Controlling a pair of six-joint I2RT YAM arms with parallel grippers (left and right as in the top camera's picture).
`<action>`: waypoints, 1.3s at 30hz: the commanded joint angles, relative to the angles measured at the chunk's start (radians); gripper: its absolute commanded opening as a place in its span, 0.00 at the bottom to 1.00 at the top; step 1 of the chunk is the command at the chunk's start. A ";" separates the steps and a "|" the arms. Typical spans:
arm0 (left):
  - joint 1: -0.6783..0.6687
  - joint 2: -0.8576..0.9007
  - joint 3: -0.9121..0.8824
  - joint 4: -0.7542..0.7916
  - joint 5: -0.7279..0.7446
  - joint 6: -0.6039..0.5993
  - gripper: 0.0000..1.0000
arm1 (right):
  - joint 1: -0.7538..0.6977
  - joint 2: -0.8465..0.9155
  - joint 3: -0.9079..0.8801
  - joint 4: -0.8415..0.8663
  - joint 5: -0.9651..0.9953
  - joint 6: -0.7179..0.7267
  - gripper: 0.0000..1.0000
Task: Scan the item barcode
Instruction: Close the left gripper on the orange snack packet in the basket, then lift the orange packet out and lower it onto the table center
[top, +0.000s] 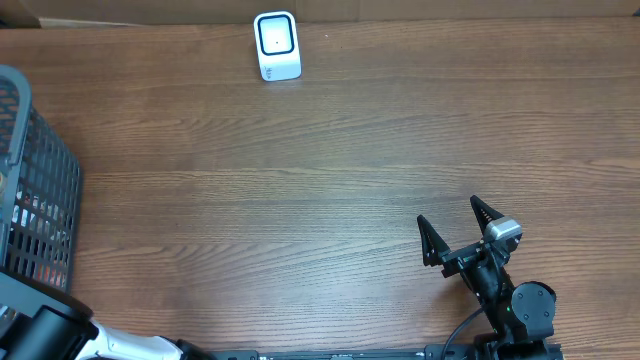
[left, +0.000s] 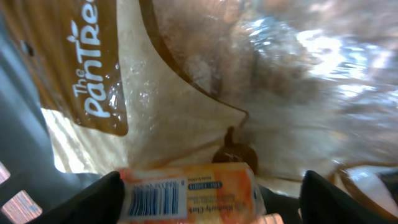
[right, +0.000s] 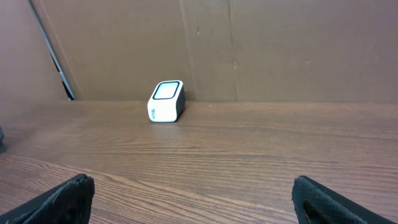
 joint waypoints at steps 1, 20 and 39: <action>0.000 0.060 -0.012 -0.010 -0.011 0.018 0.58 | -0.003 -0.010 -0.010 0.007 0.003 0.008 1.00; 0.000 0.071 0.344 -0.253 0.115 -0.017 0.04 | -0.003 -0.010 -0.010 0.007 0.003 0.008 1.00; -0.016 -0.227 0.755 -0.426 0.591 -0.019 0.04 | -0.003 -0.010 -0.010 0.007 0.003 0.008 1.00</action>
